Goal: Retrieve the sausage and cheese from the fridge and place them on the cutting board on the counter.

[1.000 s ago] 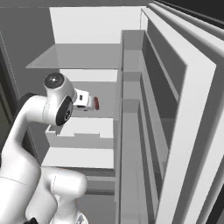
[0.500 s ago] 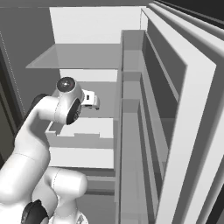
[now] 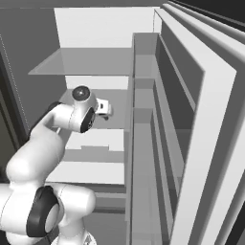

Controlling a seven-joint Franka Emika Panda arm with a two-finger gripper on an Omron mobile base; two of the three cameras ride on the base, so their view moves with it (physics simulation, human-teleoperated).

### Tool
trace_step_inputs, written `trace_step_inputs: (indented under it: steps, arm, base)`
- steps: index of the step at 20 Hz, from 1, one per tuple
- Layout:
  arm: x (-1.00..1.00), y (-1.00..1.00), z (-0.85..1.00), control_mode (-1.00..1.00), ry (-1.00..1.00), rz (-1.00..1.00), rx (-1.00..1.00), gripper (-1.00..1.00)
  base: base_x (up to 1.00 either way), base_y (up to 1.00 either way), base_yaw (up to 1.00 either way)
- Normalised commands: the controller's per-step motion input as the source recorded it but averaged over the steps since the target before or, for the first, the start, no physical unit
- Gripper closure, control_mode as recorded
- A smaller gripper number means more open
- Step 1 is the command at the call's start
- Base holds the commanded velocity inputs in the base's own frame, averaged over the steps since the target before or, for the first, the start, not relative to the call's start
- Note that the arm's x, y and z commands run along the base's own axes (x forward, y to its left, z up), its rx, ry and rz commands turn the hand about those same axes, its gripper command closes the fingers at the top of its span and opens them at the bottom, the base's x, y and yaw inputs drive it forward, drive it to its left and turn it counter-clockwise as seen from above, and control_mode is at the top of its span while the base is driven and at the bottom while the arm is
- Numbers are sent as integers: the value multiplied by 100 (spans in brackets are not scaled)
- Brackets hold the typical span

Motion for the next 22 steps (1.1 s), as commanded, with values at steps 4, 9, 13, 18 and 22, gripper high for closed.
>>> trace_step_inputs:
  steps: [4, 9, 13, 18, 22]
  arm:
    - [55, 0, -4, -100, 2, 0, 0, -100]
    - [54, 0, -23, -100, 0, 0, 0, -100]
    - [48, 0, -31, -100, 0, 0, 0, -100]
    - [45, 0, -4, -100, 3, 0, 0, -100]
    - [50, 0, -7, -100, 6, 0, 0, -100]
  base:
    - [0, 0, 0]
    - [0, 0, 0]
    - [0, 0, 0]
    - [0, 0, 0]
    - [0, 0, 0]
